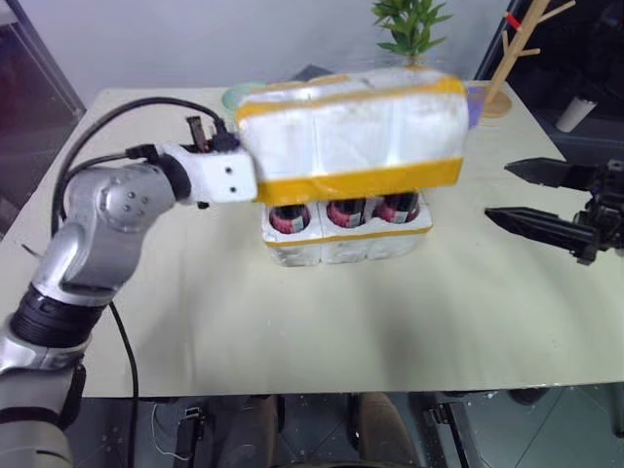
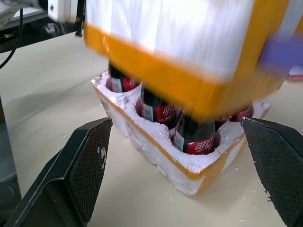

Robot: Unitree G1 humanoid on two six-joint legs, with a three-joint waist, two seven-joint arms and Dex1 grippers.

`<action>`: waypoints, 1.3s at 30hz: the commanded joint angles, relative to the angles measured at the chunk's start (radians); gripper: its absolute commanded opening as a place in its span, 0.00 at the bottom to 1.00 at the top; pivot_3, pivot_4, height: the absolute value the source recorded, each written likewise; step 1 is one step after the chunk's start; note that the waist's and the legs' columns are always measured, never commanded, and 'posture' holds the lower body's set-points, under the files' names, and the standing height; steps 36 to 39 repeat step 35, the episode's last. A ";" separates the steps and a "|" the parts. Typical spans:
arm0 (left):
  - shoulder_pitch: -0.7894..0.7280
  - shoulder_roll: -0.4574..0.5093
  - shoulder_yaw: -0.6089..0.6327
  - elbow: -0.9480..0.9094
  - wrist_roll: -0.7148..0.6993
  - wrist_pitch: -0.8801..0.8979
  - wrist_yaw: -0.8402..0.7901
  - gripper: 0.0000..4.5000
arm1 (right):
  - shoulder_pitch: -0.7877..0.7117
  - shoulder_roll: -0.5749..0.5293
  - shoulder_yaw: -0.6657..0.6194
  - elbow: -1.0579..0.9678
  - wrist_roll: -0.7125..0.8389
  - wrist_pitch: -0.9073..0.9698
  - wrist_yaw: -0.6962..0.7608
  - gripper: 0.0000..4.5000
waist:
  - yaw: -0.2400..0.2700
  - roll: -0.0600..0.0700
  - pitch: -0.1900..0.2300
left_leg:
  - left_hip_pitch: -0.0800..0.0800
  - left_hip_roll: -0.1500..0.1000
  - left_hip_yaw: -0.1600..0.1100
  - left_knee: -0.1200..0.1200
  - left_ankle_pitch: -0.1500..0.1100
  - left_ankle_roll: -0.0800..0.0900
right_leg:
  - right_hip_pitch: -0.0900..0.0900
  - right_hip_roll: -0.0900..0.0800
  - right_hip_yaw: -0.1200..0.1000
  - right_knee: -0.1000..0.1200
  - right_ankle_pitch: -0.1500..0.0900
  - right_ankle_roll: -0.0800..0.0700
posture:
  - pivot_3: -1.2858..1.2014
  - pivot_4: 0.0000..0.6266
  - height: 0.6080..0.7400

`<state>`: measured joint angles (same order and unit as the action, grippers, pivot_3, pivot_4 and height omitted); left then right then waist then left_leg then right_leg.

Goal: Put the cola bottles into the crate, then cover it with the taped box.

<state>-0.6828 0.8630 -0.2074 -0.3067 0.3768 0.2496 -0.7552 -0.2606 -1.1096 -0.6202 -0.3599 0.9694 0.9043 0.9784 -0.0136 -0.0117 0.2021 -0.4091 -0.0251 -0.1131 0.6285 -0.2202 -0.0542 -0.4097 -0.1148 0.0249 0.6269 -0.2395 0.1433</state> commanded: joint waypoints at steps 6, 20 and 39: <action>0.049 0.017 0.029 -0.069 0.053 -0.058 -0.004 0.74 | -0.029 0.014 0.006 -0.012 0.022 -0.017 -0.037 1.00 | 0.000 0.000 0.000 | 0.000 0.000 0.000 0.000 0.000 0.000 | 0.000 0.000 0.000 0.000 0.000 0.000 | 0.52 0.24 0.99; 0.432 0.064 0.500 -0.032 -0.610 0.355 -0.343 0.97 | 0.011 0.009 0.015 -0.010 -0.020 -0.047 -0.010 1.00 | 0.006 0.000 0.000 | 0.000 0.001 -0.001 0.001 0.000 0.000 | 0.001 0.000 -0.001 0.000 0.000 -0.001 | 0.52 0.24 0.99; 0.174 0.332 0.543 0.270 -1.065 0.623 -0.709 0.97 | 0.006 -0.030 0.116 0.095 -0.131 -0.128 0.125 1.00 | -0.007 0.003 0.000 | 0.001 0.001 0.000 -0.001 0.000 0.000 | 0.000 0.001 -0.001 0.001 -0.003 -0.004 | 0.52 0.24 0.99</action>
